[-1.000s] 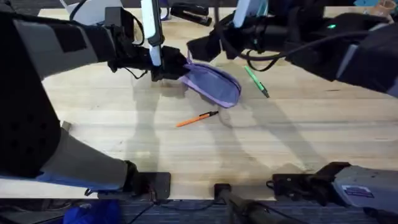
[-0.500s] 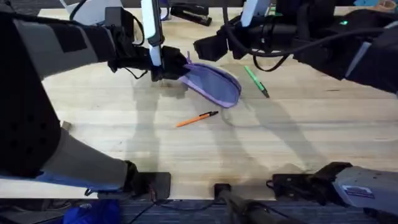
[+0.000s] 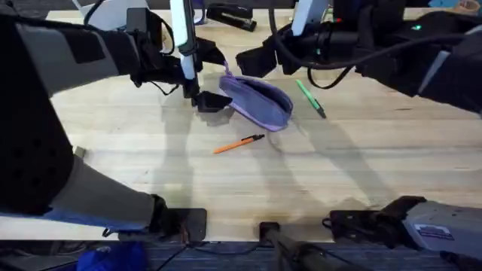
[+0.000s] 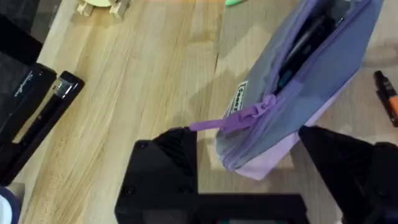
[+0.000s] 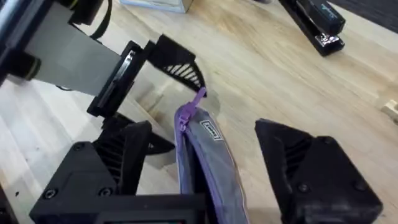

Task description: Unzip the bag, pick up the pens from the table one at a time and place them inside, then zip the bag closed.

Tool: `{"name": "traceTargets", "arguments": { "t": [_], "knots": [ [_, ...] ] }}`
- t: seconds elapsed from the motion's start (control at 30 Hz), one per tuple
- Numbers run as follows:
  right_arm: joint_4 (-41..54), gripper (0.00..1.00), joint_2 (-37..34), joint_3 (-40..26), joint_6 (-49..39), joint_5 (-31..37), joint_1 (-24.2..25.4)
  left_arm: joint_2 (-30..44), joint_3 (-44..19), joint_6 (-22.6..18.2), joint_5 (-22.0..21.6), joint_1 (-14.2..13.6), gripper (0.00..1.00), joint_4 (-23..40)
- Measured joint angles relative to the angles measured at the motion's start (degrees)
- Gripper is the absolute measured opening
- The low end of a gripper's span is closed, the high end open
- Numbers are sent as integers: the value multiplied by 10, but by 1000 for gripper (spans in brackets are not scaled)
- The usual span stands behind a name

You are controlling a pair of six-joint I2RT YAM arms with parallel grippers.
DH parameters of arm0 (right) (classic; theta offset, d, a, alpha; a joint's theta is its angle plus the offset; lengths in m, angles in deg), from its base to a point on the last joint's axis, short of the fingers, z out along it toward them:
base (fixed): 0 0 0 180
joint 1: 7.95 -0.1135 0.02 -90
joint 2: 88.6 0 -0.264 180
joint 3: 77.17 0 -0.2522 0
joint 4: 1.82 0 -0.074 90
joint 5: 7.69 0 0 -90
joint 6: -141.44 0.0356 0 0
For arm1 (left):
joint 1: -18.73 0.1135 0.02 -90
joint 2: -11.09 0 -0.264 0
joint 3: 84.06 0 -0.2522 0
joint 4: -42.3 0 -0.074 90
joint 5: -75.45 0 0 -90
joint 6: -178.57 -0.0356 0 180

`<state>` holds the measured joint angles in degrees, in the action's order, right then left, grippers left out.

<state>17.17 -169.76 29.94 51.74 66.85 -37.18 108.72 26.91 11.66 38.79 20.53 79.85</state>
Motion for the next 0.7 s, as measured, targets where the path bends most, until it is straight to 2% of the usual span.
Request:
{"name": "traceTargets", "arguments": {
  "t": [0.5, 0.7],
  "knots": [
    [0, 996, 0, 0, 0, 0, 0, -2, 0, 0, 0, 0, 993, 5],
    [0, 996, 0, 0, 0, 0, 0, -48, 0, -1, 0, 0, 993, 24]
  ]
}}
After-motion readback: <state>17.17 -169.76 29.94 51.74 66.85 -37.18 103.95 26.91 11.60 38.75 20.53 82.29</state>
